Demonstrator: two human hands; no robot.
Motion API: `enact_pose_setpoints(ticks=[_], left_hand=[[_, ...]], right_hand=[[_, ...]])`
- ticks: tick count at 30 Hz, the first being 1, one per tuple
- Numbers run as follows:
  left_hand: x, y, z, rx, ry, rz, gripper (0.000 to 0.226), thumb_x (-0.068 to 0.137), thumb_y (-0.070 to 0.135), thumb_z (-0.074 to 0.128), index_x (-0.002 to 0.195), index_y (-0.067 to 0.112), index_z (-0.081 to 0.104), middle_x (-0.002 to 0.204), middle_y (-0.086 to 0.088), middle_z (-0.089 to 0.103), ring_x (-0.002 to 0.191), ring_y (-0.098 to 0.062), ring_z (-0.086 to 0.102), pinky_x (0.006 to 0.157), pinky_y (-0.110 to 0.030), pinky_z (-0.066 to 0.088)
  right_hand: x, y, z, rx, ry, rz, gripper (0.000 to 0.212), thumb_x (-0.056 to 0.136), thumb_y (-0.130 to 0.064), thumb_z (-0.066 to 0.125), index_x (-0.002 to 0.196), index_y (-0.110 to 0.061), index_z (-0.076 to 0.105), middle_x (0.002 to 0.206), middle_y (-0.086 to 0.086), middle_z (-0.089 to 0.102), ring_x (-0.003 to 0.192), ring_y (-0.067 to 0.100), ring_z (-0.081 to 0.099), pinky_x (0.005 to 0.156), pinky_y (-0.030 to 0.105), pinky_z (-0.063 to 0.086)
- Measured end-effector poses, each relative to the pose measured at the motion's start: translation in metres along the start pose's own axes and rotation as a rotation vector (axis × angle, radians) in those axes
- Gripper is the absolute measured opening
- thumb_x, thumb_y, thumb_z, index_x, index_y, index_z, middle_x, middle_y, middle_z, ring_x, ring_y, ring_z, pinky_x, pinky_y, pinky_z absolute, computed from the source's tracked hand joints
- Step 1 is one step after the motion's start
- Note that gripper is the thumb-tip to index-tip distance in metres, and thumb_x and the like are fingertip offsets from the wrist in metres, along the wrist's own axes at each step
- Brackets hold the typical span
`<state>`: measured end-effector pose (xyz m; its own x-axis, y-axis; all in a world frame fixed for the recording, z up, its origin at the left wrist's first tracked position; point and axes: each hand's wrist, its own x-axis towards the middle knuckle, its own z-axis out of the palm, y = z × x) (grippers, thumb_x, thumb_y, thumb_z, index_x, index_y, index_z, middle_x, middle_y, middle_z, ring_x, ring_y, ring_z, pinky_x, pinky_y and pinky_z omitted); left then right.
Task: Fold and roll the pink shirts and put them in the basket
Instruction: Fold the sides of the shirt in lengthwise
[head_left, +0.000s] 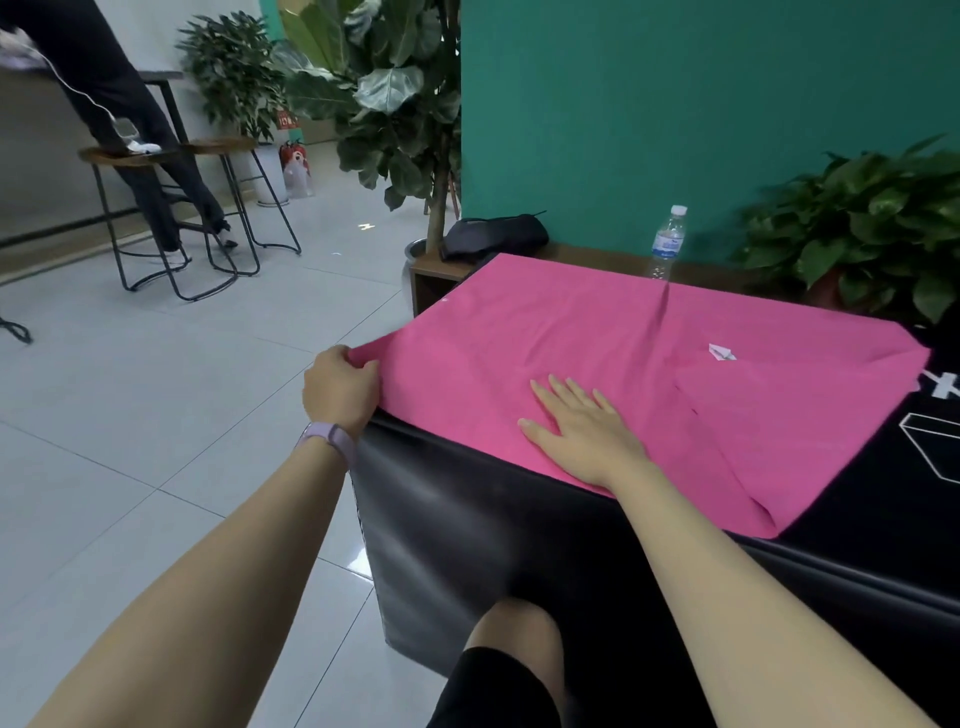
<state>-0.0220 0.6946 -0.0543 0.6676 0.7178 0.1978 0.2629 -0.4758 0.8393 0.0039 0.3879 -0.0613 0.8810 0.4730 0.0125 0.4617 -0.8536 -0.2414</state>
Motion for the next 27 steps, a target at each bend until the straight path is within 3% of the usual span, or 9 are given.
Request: enact_pose_setpoints(ticks=[4, 8, 13, 15, 16, 19, 21, 24, 27], left_hand=[[-0.007, 0.050, 0.023, -0.119, -0.049, 0.150, 0.021, 0.086, 0.035, 0.056, 0.070, 0.022, 0.057, 0.069, 0.000, 0.062, 0.067, -0.023, 0.053, 0.060, -0.032, 0.041], [-0.030, 0.110, 0.078, -0.124, -0.166, 0.270, 0.038, 0.094, 0.036, 0.053, 0.065, 0.010, 0.048, 0.059, -0.003, 0.049, 0.058, -0.024, 0.046, 0.058, -0.037, 0.034], [-0.054, 0.175, 0.146, -0.081, -0.564, 0.639, 0.046, 0.104, 0.037, 0.048, 0.064, 0.018, 0.039, 0.057, 0.004, 0.043, 0.053, -0.014, 0.038, 0.056, -0.033, 0.025], [-0.057, 0.183, 0.170, 0.023, -0.740, 0.718, 0.045, 0.107, 0.041, 0.040, 0.073, 0.014, 0.054, 0.070, -0.003, 0.060, 0.067, -0.020, 0.055, 0.066, -0.037, 0.039], [-0.058, 0.179, 0.182, 0.093, -0.800, 0.731, 0.045, 0.107, 0.041, 0.037, 0.089, 0.010, 0.064, 0.091, -0.010, 0.069, 0.088, -0.026, 0.063, 0.080, -0.040, 0.045], [-0.062, 0.149, 0.217, 0.439, -0.800, 0.815, 0.052, 0.107, 0.045, 0.030, 0.148, 0.015, 0.045, 0.156, -0.006, 0.040, 0.148, -0.028, 0.029, 0.119, -0.045, 0.022], [-0.064, 0.135, 0.230, 0.598, -0.761, 0.835, 0.065, 0.104, 0.055, 0.023, 0.158, 0.019, 0.023, 0.166, -0.003, 0.017, 0.154, -0.026, 0.010, 0.124, -0.047, 0.009], [-0.058, 0.131, 0.239, 0.613, -0.743, 0.840, 0.072, 0.100, 0.063, 0.020, 0.160, 0.023, 0.016, 0.168, -0.002, 0.010, 0.155, -0.021, 0.005, 0.125, -0.046, 0.004], [-0.058, 0.129, 0.241, 0.611, -0.727, 0.851, 0.074, 0.098, 0.066, 0.017, 0.160, 0.025, 0.018, 0.168, -0.001, 0.011, 0.155, -0.021, 0.006, 0.125, -0.046, 0.005]], right_hand=[[-0.010, 0.007, -0.007, 0.691, 0.399, 0.056, 0.076, 0.090, -0.066, 0.057, 0.155, -0.053, 0.020, 0.160, -0.024, 0.024, 0.145, -0.003, 0.024, 0.118, 0.028, 0.022], [-0.010, 0.012, -0.009, 0.959, 0.555, 0.177, 0.067, 0.088, -0.066, 0.054, 0.150, -0.054, 0.033, 0.154, -0.027, 0.035, 0.137, -0.008, 0.036, 0.113, 0.022, 0.029], [-0.006, 0.030, -0.014, 1.573, 0.822, 0.389, 0.045, 0.103, -0.028, 0.050, 0.148, -0.036, 0.047, 0.148, -0.007, 0.049, 0.135, 0.009, 0.049, 0.108, 0.026, 0.043], [-0.006, 0.033, -0.013, 1.611, 0.833, 0.388, 0.047, 0.103, -0.025, 0.049, 0.149, -0.034, 0.046, 0.148, -0.003, 0.050, 0.129, 0.005, 0.053, 0.107, 0.026, 0.045], [-0.005, 0.033, -0.012, 1.608, 0.838, 0.377, 0.048, 0.102, -0.025, 0.050, 0.149, -0.034, 0.046, 0.146, -0.003, 0.053, 0.125, 0.002, 0.055, 0.108, 0.027, 0.045], [0.001, 0.035, -0.015, 1.589, 0.847, 0.386, 0.046, 0.102, -0.021, 0.050, 0.146, -0.032, 0.048, 0.138, -0.004, 0.057, 0.123, 0.003, 0.056, 0.110, 0.031, 0.044], [0.000, 0.031, -0.013, 1.558, 0.840, 0.424, 0.039, 0.102, -0.017, 0.050, 0.138, -0.033, 0.054, 0.131, -0.007, 0.061, 0.122, 0.005, 0.058, 0.109, 0.032, 0.045], [-0.009, 0.034, -0.013, 1.428, 0.781, 0.436, 0.034, 0.101, -0.009, 0.050, 0.114, -0.038, 0.061, 0.122, -0.015, 0.063, 0.117, 0.001, 0.060, 0.109, 0.034, 0.046], [-0.005, 0.081, -0.046, 1.186, 0.623, 0.376, 0.038, 0.102, -0.007, 0.045, 0.128, -0.033, 0.057, 0.134, -0.011, 0.059, 0.119, 0.000, 0.056, 0.114, 0.036, 0.042]])
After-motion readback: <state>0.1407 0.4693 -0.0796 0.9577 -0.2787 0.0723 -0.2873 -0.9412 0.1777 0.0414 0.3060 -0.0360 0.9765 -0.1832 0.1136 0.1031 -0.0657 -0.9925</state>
